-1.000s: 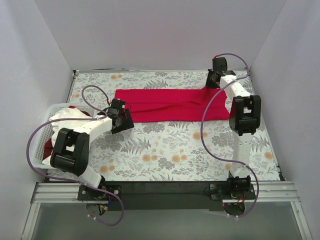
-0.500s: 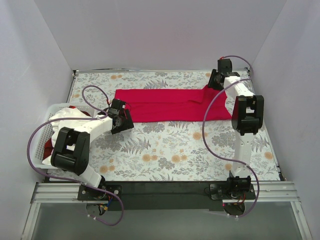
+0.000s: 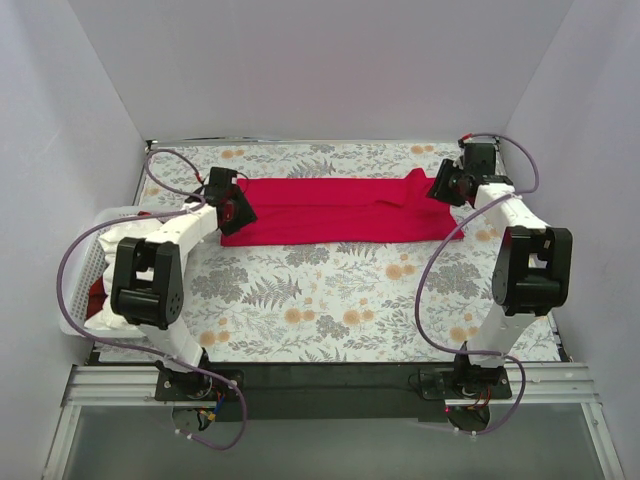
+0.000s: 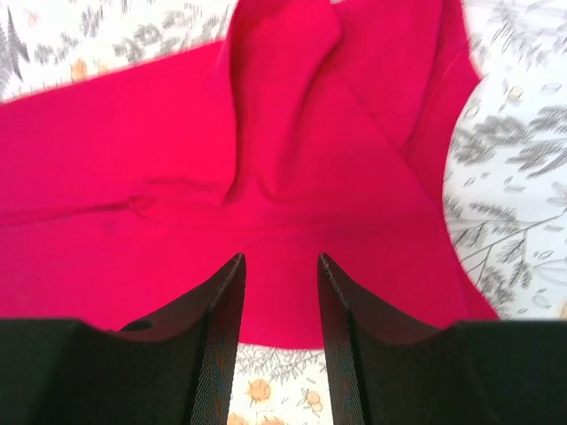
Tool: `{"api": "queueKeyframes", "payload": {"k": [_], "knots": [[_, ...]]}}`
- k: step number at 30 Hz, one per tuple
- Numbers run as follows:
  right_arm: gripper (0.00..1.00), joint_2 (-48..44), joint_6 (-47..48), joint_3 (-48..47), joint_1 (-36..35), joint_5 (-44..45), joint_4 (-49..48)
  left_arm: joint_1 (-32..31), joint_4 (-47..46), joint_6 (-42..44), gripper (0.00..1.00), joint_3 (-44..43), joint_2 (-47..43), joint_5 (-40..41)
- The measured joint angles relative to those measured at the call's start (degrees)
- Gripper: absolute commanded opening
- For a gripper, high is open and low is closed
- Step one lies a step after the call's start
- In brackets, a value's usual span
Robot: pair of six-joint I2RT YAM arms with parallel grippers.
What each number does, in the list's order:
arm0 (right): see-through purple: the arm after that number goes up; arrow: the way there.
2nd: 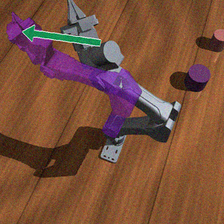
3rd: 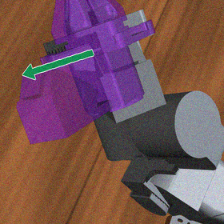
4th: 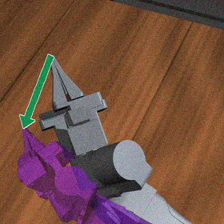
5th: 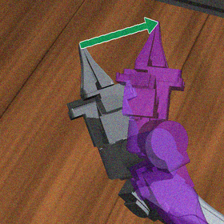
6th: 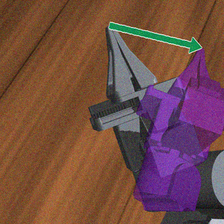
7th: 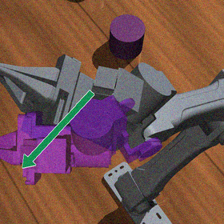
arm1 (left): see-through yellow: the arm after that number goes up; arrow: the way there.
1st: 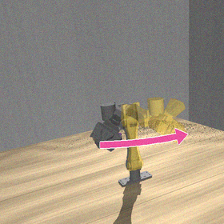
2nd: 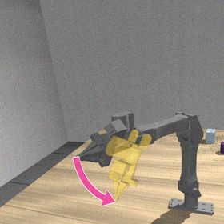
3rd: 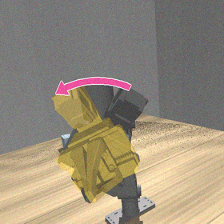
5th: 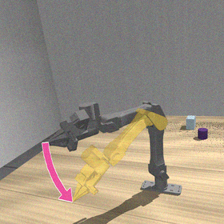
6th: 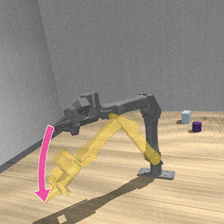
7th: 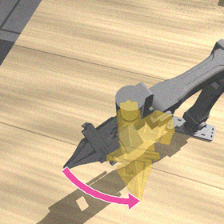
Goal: Fold and stack the t-shirts
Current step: Fold the tshirt
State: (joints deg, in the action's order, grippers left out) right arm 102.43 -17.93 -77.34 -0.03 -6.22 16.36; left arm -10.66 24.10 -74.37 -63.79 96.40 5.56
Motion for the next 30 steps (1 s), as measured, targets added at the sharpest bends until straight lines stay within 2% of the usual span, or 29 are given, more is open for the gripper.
{"api": "queueKeyframes", "payload": {"k": [6, 12, 17, 26, 30], "knots": [[0.44, -3.56, -0.17, 10.99, 0.26, -3.28, -3.34, 0.15, 1.46, -0.26, 0.42, -6.75, 8.74, 1.49], [0.44, -3.76, -1.42, 17.16, 3.04, -5.9, -6.1, 1.6, 3.61, -0.35, 0.37, -12.63, 16.28, 3.28], [0.43, -3.8, -2.75, 21.18, 6.38, -7.04, -10.6, 2.73, 3.93, -0.48, 0.36, -16.46, 18.62, 5.05], [0.43, -3.78, -4.44, 25.18, 12.76, -8.52, -15.37, 4.48, 4.15, -2.62, 0.36, -16.5, 19.21, 5.81], [0.43, -3.98, -4.59, 25.7, 14.47, -9.16, -16.13, 5.62, 4.31, -3.45, 0.4, -16.44, 19.06, 5.57]]}}
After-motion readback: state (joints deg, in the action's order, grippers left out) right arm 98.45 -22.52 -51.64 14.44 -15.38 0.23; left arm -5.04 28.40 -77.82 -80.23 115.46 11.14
